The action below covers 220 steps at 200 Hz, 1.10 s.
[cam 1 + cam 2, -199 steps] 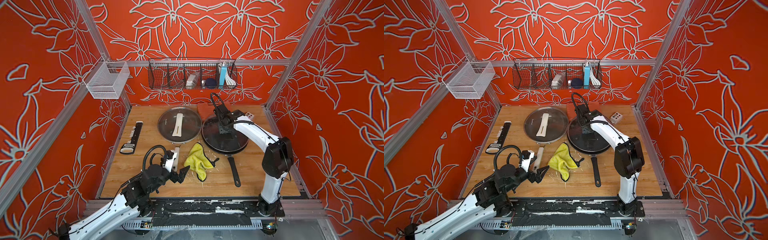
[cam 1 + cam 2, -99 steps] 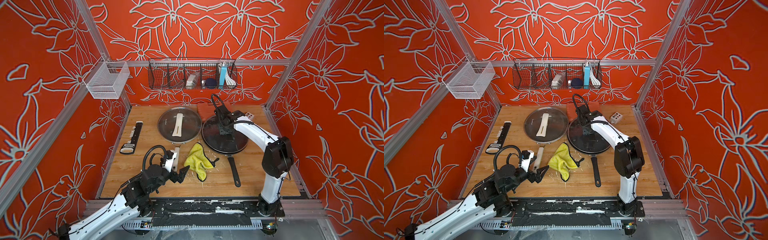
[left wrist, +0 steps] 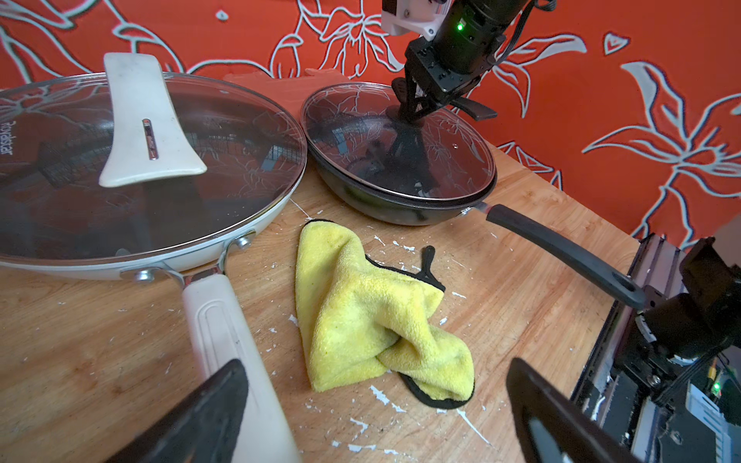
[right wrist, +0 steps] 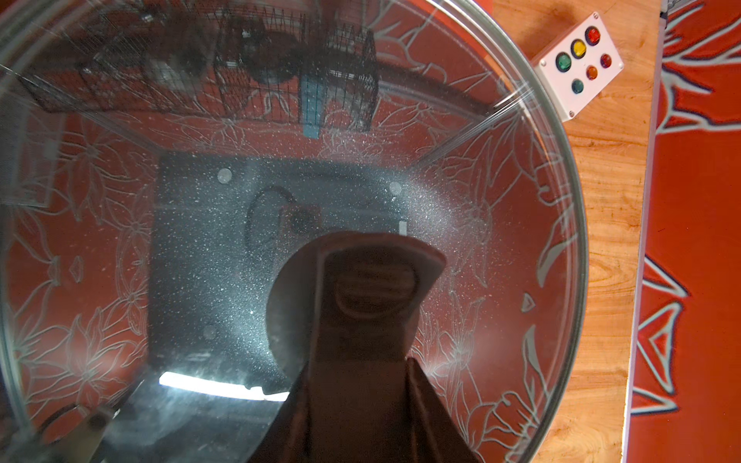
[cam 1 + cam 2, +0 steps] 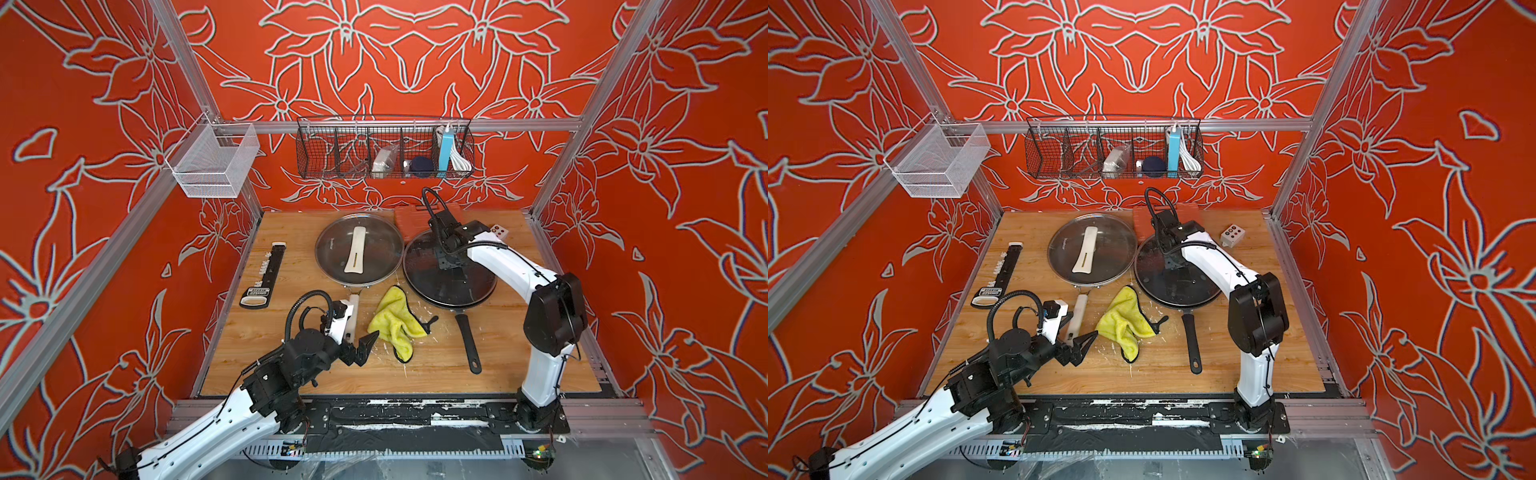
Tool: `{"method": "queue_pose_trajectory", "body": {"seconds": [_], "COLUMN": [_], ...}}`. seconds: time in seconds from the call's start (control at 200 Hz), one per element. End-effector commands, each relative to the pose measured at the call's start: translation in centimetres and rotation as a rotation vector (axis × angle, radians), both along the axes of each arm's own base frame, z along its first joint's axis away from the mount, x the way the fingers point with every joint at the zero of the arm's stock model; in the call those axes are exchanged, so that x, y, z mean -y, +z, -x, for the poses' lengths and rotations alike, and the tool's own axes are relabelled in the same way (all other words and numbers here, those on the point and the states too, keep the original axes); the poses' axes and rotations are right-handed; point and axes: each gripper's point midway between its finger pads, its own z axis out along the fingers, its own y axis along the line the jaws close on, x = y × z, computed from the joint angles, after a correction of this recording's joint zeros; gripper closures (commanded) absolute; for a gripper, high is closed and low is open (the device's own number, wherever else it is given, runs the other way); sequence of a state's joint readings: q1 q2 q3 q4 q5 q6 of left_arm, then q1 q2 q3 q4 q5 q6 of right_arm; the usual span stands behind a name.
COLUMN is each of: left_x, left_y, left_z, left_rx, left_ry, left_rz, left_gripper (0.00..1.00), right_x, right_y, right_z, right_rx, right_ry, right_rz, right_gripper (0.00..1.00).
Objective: Wipe the pot lid with a cloth
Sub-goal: Place the pot lid on the cooking pot.
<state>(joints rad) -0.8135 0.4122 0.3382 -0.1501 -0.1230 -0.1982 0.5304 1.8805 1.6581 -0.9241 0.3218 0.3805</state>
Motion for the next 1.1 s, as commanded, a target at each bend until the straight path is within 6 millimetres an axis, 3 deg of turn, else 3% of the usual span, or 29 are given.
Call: {"method": "queue_pose_trajectory", "body": {"seconds": [0.0, 0.395, 0.691, 0.776, 0.916, 0.951, 1.026, 1.051, 1.096], "left_x": [-0.1, -0.2, -0.3, -0.3, -0.2, -0.2, -0.2, -0.2, -0.2], "left_y": [0.3, 0.3, 0.2, 0.2, 0.3, 0.2, 0.3, 0.3, 0.2], "left_z": [0.0, 0.0, -0.1, -0.1, -0.2, -0.2, -0.3, -0.3, -0.3], "left_rx": [0.017, 0.019, 0.019, 0.020, 0.022, 0.022, 0.023, 0.023, 0.021], "left_ry": [0.001, 0.005, 0.009, 0.012, 0.010, 0.012, 0.013, 0.013, 0.015], "left_rz": [-0.013, -0.016, -0.020, -0.023, -0.023, -0.022, -0.022, -0.022, -0.022], "left_gripper": [0.00, 0.01, 0.00, 0.00, 0.00, 0.00, 0.00, 0.00, 0.00], "right_x": [-0.3, -0.7, -0.8, -0.8, -0.8, -0.8, -0.8, -0.8, -0.8], "right_y": [1.2, 1.2, 0.0, 0.0, 0.9, 1.3, 1.9, 2.2, 2.6], "right_z": [-0.1, 0.3, -0.3, -0.2, 0.0, 0.0, 0.2, 0.2, 0.3], "right_rx": [0.022, 0.010, 0.020, 0.024, 0.052, 0.059, 0.067, 0.073, 0.084], "right_ry": [0.008, 0.023, 0.017, 0.022, 0.044, 0.050, 0.063, 0.067, 0.073], "right_rz": [0.007, -0.001, 0.008, 0.003, -0.012, -0.013, -0.018, -0.020, -0.030], "right_gripper": [1.00, 1.00, 1.00, 0.90, 0.65, 0.41, 0.10, 0.03, 0.03]}}
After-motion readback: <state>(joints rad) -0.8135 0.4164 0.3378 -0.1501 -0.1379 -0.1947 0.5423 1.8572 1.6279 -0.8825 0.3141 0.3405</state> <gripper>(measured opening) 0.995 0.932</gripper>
